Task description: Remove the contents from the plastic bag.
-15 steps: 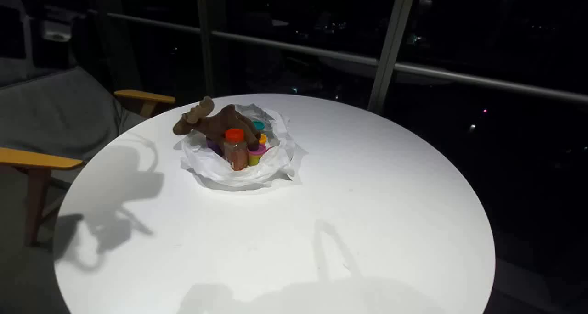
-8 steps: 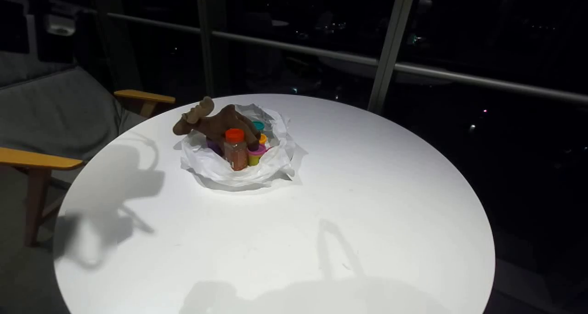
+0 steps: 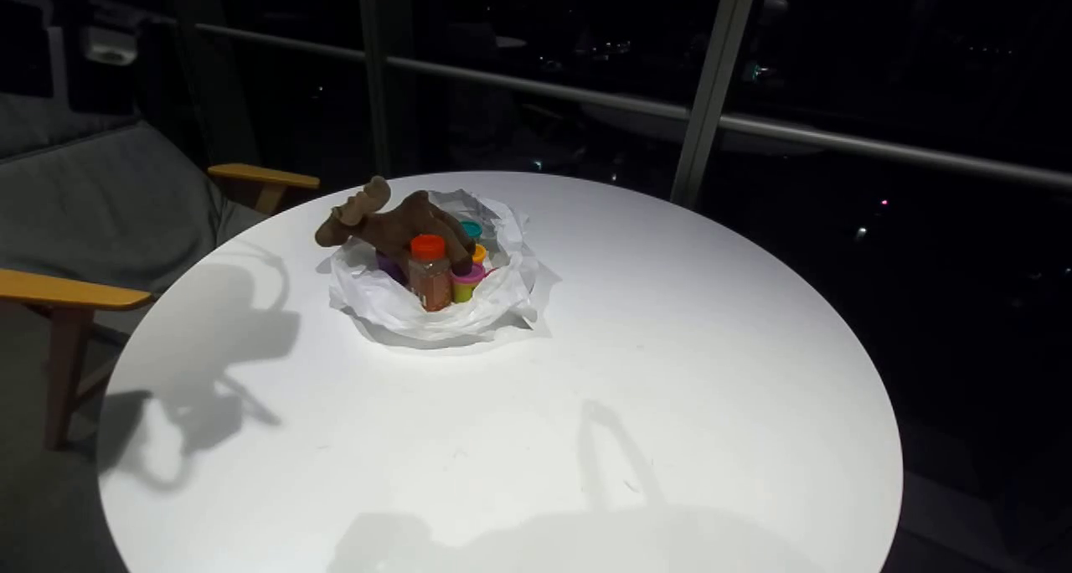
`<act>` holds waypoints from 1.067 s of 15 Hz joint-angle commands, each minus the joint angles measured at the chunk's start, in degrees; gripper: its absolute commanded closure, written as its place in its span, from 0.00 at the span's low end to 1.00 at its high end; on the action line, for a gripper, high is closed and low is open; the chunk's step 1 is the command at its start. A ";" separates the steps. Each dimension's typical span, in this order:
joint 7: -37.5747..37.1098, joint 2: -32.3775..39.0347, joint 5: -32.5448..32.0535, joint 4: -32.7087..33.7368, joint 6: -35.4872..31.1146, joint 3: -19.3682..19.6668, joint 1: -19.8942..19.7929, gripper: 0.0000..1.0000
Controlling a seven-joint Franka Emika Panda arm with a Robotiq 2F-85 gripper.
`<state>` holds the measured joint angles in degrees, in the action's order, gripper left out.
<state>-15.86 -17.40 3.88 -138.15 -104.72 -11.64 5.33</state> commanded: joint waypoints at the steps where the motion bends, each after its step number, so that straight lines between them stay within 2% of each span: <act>1: -0.13 0.05 -0.16 0.10 0.14 0.56 0.57 0.00; 10: -1.06 0.49 0.86 0.29 -0.81 0.70 0.44 0.00; 12: -4.20 3.15 3.20 1.78 -4.08 0.57 0.33 0.00; 14: -11.04 6.66 4.71 3.43 -8.98 -0.36 0.04 0.00; 16: -18.72 10.96 3.62 5.07 -14.34 -1.62 0.17 0.00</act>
<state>-25.23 -12.96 7.18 -137.02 -113.43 -11.82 5.33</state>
